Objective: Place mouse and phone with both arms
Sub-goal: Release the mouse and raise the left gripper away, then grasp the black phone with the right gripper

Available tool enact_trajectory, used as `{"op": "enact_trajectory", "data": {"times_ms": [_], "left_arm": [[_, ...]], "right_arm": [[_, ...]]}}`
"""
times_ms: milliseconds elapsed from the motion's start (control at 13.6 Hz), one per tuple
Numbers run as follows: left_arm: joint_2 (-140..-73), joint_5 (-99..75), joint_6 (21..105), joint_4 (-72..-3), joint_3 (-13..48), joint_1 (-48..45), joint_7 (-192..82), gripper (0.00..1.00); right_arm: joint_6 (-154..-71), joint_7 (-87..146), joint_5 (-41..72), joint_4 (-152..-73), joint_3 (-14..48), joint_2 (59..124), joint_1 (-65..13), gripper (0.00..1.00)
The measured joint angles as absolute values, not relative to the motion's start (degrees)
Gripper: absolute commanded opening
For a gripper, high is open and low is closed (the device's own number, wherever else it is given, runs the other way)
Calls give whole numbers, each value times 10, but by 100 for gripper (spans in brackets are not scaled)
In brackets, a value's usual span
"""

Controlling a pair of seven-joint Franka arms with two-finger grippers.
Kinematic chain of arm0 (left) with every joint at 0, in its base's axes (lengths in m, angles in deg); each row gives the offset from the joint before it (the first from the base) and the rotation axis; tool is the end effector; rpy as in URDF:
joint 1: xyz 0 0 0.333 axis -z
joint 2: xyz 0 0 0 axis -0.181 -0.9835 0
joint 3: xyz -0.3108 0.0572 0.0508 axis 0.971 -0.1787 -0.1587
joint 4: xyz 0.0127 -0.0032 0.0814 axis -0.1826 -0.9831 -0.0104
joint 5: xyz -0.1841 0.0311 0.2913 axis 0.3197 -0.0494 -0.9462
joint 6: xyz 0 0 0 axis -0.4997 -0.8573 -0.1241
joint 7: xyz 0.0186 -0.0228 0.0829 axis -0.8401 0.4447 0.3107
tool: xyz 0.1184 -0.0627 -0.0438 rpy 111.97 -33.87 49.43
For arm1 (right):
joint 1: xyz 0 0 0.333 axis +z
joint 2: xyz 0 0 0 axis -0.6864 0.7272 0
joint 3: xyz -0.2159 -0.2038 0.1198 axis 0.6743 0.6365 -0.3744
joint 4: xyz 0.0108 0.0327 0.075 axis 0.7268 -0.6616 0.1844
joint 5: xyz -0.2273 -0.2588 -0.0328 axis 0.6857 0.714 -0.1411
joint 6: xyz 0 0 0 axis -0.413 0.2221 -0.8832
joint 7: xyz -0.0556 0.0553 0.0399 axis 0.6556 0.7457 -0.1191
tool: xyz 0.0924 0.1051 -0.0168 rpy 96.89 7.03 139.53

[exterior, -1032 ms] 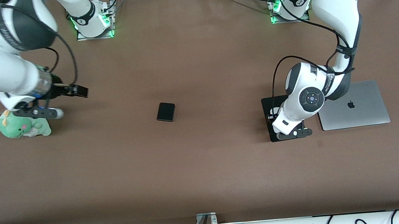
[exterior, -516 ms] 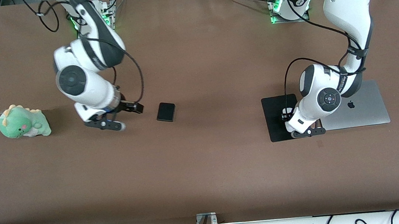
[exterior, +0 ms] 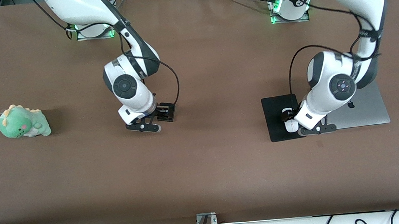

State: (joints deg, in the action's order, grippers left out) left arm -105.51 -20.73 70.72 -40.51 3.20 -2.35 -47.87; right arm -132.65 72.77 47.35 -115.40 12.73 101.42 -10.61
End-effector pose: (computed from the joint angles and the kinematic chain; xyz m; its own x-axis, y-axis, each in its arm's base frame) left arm 0.5961 -0.1223 0.3086 0.9984 0.0373 -0.0431 0.0381 -0.9991 0.0178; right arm 0.5368 0.3337 0.2376 0.9834 -0.1800 -0.0216 -0.1808 -0.9824 -0.0474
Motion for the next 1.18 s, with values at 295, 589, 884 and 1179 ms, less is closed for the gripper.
{"op": "enact_trajectory", "data": {"times_ms": [295, 589, 884, 1179], "left_arm": [[-929, -207, 595, -401, 30, -37, -479, 100], [-804, -207, 495, -399, 28, -68, -500, 100], [-751, -207, 418, -379, 25, -91, -533, 100], [-760, -207, 400, -342, 25, -97, -533, 100]], "right_arm": [[-1400, 728, 474, -1190, 128, 1037, -86, 100], [-1440, 728, 474, -1226, 128, 1038, -77, 100], [-1452, 728, 474, -1243, 130, 1039, -66, 74], [-1450, 728, 474, -1243, 131, 1033, -64, 46]]}}
